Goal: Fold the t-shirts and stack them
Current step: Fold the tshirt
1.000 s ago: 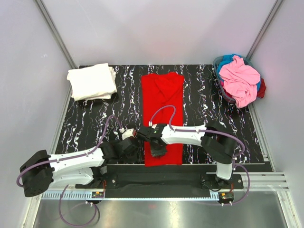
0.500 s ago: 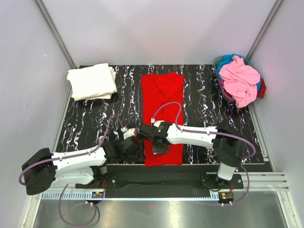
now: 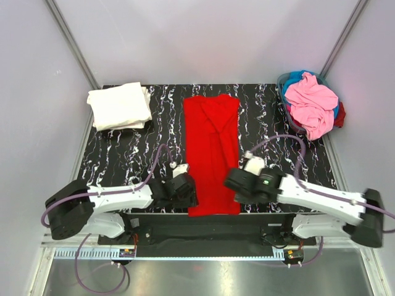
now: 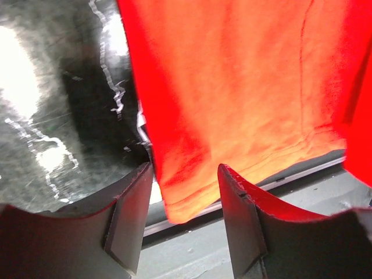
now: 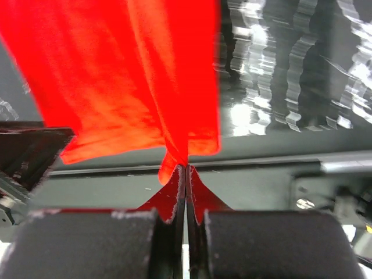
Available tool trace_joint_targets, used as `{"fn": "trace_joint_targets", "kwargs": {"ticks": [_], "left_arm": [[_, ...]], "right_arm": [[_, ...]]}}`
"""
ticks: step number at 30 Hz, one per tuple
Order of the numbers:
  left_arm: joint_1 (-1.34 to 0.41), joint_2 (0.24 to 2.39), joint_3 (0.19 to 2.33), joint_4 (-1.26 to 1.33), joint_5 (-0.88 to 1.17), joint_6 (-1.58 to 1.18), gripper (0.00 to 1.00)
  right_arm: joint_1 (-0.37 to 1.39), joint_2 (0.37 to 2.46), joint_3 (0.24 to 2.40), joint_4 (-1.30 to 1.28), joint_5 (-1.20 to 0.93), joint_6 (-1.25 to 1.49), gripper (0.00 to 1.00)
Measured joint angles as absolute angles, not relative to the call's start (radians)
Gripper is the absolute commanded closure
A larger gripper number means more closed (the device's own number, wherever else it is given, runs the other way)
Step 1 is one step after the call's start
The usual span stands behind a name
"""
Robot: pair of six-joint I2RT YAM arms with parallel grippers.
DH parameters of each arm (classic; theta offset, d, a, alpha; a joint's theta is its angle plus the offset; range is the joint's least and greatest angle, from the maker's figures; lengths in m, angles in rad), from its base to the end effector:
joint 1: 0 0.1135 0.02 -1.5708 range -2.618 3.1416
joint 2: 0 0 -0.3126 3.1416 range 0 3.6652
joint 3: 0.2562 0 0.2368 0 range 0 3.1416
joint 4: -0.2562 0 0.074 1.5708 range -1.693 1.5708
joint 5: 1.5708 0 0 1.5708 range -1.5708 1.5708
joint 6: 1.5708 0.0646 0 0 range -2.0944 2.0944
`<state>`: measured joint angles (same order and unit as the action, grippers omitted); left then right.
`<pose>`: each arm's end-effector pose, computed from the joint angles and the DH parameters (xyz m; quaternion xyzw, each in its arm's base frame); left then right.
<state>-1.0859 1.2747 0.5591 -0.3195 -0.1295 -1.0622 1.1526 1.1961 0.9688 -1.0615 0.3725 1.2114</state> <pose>0.1060 -0.1832 0.1888 -0.0057 0.9625 -0.2024 0.1807 0.0944 0.1546 0.2824 0.0546 0.9718 0.0583 0.2220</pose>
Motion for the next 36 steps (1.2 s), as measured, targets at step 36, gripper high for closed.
{"fn": "trace_joint_targets", "kwargs": {"ticks": [36], "left_arm": [[-1.092, 1.356, 0.62, -0.312, -0.125, -1.044, 0.48]], "right_arm": [[1.272, 1.433, 0.929, -0.984, 0.359, 1.261, 0.73]]}}
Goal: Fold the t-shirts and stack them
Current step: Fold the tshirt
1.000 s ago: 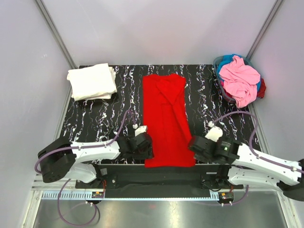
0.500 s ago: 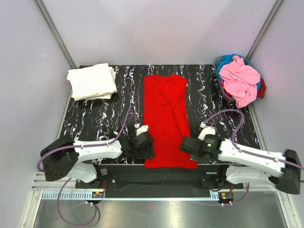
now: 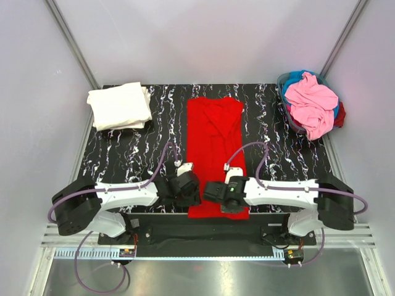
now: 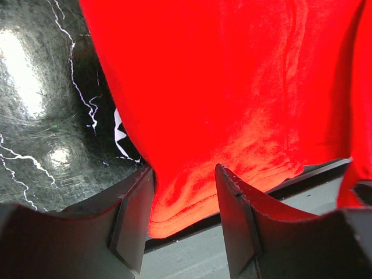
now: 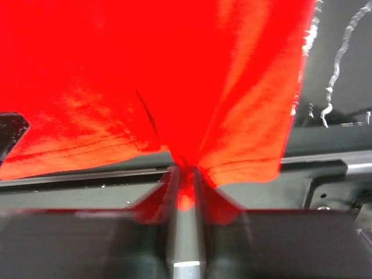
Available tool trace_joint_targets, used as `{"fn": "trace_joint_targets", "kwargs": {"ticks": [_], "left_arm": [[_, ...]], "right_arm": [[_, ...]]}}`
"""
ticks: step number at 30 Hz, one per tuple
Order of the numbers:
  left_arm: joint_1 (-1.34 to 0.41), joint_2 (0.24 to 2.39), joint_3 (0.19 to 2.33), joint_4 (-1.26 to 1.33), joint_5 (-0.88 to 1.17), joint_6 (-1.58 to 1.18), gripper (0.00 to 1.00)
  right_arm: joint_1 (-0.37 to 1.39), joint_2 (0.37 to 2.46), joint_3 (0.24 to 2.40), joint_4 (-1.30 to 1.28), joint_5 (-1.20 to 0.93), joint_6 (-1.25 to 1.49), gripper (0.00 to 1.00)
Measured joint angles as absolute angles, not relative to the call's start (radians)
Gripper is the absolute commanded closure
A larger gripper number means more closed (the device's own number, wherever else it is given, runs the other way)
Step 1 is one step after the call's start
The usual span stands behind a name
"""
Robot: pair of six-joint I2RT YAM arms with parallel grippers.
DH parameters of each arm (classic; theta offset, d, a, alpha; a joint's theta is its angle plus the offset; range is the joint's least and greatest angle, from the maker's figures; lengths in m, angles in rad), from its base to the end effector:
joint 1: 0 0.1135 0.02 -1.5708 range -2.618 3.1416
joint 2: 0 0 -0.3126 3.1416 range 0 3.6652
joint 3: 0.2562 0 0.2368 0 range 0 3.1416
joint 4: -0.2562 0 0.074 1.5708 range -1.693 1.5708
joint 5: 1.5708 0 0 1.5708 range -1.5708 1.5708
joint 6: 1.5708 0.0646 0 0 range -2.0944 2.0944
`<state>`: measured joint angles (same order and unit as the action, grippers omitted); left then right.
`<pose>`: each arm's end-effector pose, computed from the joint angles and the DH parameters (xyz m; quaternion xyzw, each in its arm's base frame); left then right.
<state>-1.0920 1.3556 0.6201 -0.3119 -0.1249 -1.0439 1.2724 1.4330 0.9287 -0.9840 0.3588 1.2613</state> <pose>0.1142 -0.2026 0.1901 0.0070 0.9642 -0.1972 0.1773 0.0857 0.2014 0.2310 0.0019 0.9831 -0.0146 0.1823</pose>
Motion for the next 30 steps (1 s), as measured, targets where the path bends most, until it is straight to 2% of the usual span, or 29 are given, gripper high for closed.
{"fn": "trace_joint_targets", "kwargs": {"ticks": [1, 2, 4, 5, 11, 13, 16, 19, 21, 26, 30], "left_arm": [[-1.092, 1.353, 0.619, -0.311, -0.125, -1.045, 0.48], [-1.093, 1.345, 0.613, -0.312, -0.124, -1.045, 0.46], [-1.098, 1.32, 0.596, -0.315, -0.124, -1.054, 0.44], [-1.101, 1.302, 0.584, -0.316, -0.123, -1.06, 0.44], [-1.14, 1.217, 0.533, -0.342, -0.121, -1.108, 0.44], [-1.156, 1.213, 0.526, -0.348, -0.121, -1.122, 0.44], [-1.168, 1.213, 0.525, -0.35, -0.121, -1.137, 0.46], [-1.182, 1.213, 0.525, -0.35, -0.122, -1.151, 0.46], [-1.191, 1.212, 0.525, -0.35, -0.122, -1.158, 0.46], [-1.196, 1.213, 0.525, -0.35, -0.122, -1.168, 0.46], [-1.196, 1.211, 0.521, -0.349, -0.125, -1.185, 0.46]], "right_arm": [[1.274, 1.452, 0.938, -0.979, 0.354, 1.257, 0.55], [1.276, 1.473, 0.946, -0.973, 0.352, 1.252, 0.2], [1.284, 1.493, 0.955, -0.973, 0.348, 1.24, 0.03], [1.289, 1.489, 0.956, -0.983, 0.351, 1.24, 0.0], [1.296, 1.308, 0.934, -1.083, 0.396, 1.312, 0.01], [1.289, 1.206, 0.893, -1.113, 0.41, 1.349, 0.07], [1.198, 1.083, 0.785, -1.11, 0.393, 1.355, 0.29], [1.031, 0.963, 0.645, -1.071, 0.343, 1.325, 0.37], [0.948, 0.891, 0.574, -1.048, 0.3, 1.296, 0.36], [0.89, 0.944, 0.507, -0.943, 0.172, 1.23, 0.49], [0.887, 1.044, 0.507, -0.868, 0.123, 1.188, 0.52]]}}
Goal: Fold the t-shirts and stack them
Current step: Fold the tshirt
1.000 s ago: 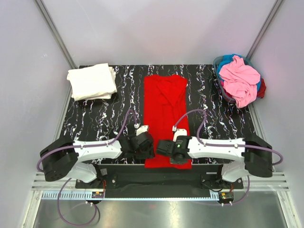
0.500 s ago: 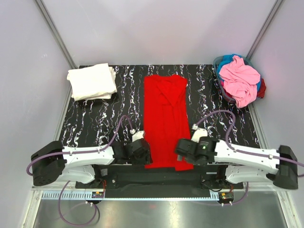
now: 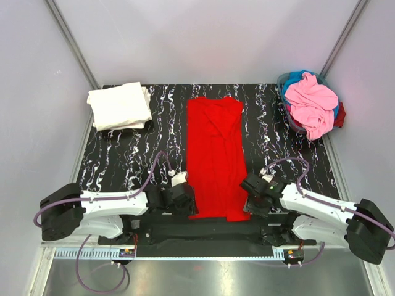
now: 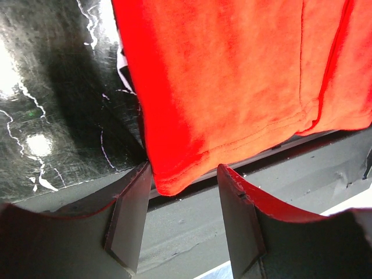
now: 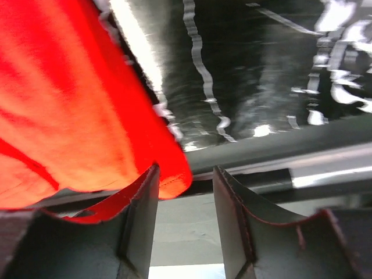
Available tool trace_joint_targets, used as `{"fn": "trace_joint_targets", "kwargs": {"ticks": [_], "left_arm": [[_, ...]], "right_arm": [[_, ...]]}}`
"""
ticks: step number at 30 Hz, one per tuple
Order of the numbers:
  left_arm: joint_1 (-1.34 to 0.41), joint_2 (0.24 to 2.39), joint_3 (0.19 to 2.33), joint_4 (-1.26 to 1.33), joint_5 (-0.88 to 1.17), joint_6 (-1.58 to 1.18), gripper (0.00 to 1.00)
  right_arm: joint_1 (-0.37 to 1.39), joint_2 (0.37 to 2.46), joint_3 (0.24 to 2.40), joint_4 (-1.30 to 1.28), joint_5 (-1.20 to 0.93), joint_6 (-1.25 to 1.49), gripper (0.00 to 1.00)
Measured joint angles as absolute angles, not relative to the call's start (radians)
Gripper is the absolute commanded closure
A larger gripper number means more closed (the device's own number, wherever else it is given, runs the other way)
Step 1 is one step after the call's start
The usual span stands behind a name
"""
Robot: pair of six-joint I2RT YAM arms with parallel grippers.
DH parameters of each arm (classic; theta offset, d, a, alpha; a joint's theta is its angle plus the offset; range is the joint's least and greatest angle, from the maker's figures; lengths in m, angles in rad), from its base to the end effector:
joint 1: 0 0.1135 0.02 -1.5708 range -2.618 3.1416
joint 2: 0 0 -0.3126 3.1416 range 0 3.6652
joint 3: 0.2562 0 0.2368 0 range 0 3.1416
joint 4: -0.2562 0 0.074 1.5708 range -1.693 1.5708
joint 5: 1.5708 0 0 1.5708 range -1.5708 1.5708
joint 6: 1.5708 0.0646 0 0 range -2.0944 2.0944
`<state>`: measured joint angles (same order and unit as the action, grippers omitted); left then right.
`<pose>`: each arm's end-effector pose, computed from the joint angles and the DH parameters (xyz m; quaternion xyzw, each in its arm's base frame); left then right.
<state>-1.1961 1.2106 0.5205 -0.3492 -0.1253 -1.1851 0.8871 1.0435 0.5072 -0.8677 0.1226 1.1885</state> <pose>0.0788 -0.1782 0.1874 -0.0111 0.9631 -0.2210 0.1534 0.0776 0.0828 0.1820 0.1544 0.9826 0.0406 0.0948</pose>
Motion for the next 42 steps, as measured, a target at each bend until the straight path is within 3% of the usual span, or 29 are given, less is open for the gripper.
{"fn": "trace_joint_targets", "kwargs": {"ticks": [5, 12, 19, 27, 29, 33, 36, 39, 42], "left_arm": [[-1.196, 1.173, 0.488, -0.35, -0.129, -1.216, 0.37], [-1.196, 1.172, 0.481, -0.347, -0.127, -1.237, 0.36], [-1.199, 1.216, 0.481, -0.343, -0.112, -1.236, 0.36], [-1.2, 1.26, 0.491, -0.347, -0.102, -1.228, 0.48], [-1.2, 1.277, 0.503, -0.354, -0.1, -1.223, 0.58], [-1.201, 1.299, 0.516, -0.361, -0.101, -1.212, 0.63], [-1.202, 1.313, 0.532, -0.377, -0.103, -1.208, 0.63], [-1.204, 1.325, 0.556, -0.393, -0.108, -1.199, 0.5], [-1.207, 1.325, 0.566, -0.393, -0.11, -1.201, 0.5]], "right_arm": [[0.883, 1.05, 0.507, -0.809, 0.085, 1.162, 0.52], [0.883, 0.99, 0.498, -0.77, 0.059, 1.139, 0.46], [0.882, 1.122, 0.503, -0.732, 0.038, 1.096, 0.6], [0.881, 1.136, 0.513, -0.711, 0.015, 1.077, 1.0], [0.881, 1.129, 0.513, -0.711, 0.014, 1.075, 1.0], [0.881, 1.108, 0.512, -0.711, 0.015, 1.076, 1.0], [0.881, 1.092, 0.512, -0.71, 0.015, 1.075, 1.0], [0.881, 1.086, 0.511, -0.708, 0.015, 1.075, 1.0], [0.881, 1.082, 0.51, -0.707, 0.015, 1.076, 1.0]]}}
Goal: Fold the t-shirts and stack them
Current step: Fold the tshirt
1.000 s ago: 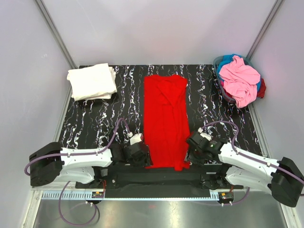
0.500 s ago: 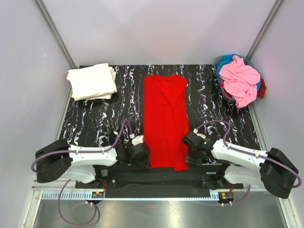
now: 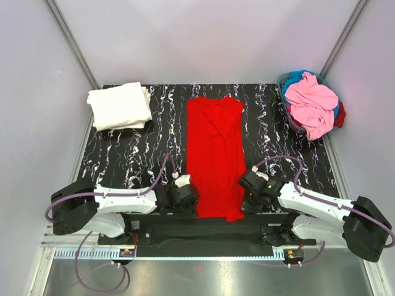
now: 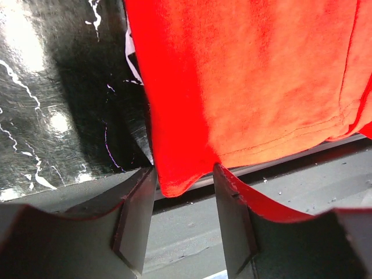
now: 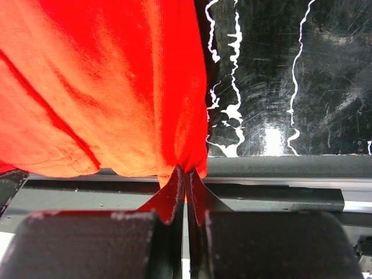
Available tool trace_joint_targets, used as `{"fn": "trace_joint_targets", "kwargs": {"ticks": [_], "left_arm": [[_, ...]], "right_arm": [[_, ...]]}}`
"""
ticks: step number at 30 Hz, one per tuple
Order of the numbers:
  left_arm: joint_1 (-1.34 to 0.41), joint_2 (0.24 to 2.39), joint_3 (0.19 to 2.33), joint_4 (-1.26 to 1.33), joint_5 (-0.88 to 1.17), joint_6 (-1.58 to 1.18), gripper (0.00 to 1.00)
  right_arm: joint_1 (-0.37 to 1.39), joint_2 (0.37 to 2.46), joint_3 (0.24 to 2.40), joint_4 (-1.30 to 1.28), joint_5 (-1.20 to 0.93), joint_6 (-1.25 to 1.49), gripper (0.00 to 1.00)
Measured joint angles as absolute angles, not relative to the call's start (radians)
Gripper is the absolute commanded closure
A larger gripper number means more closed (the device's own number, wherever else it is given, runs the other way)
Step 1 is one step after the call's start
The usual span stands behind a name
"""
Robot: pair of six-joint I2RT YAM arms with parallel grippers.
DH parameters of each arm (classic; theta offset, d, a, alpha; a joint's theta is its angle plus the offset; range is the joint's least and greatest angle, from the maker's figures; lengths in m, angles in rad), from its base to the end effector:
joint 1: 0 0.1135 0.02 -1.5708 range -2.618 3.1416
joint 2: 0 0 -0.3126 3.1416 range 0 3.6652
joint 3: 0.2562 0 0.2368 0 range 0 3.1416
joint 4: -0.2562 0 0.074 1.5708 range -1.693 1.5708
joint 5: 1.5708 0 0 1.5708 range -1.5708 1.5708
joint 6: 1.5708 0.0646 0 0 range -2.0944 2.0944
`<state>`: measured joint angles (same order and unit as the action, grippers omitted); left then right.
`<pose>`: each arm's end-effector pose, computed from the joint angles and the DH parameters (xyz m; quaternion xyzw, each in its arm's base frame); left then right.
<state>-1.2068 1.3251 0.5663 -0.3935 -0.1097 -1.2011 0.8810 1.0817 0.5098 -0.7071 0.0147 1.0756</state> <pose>0.0805 -0.1915 0.1764 -0.0086 0.9767 -0.1744 0.1244 0.0886 0.1059 0.1832 0.0972 0.9846 0.1165 0.0872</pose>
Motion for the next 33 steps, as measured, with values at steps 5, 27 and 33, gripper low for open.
{"fn": "trace_joint_targets", "kwargs": {"ticks": [5, 27, 33], "left_arm": [[-1.208, 1.325, 0.566, -0.4, -0.118, -1.204, 0.81], [-1.276, 1.134, 0.652, -0.515, -0.227, -1.208, 1.0], [-1.137, 1.126, 0.765, -0.574, -0.231, -1.118, 1.0]], "right_arm": [[0.881, 1.077, 0.509, -0.707, 0.015, 1.075, 1.0], [0.881, 0.787, 0.597, -0.933, 0.046, 1.116, 1.0], [0.851, 1.005, 0.848, -0.961, 0.116, 1.036, 1.0]]}}
